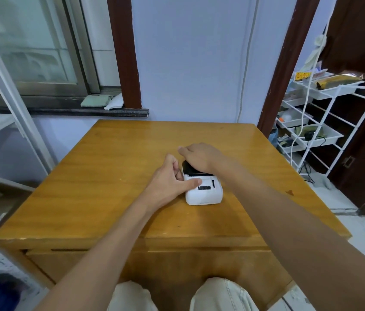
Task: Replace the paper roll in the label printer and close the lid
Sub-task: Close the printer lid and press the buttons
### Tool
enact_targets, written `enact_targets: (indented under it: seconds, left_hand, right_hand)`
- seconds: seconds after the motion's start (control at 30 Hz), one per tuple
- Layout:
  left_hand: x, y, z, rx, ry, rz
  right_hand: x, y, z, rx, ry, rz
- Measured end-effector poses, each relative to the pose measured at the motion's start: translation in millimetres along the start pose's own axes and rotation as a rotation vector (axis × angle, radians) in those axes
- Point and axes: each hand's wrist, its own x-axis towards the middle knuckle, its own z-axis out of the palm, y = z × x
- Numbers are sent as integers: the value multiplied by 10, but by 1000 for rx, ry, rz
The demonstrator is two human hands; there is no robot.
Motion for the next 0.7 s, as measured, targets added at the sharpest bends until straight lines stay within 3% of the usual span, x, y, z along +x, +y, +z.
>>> enact_targets:
  seconds: [0.7]
  left_hand:
    - [44,-109,22,-39,-27,53]
  right_hand:
    - [-3,42,85,-57,62,-36]
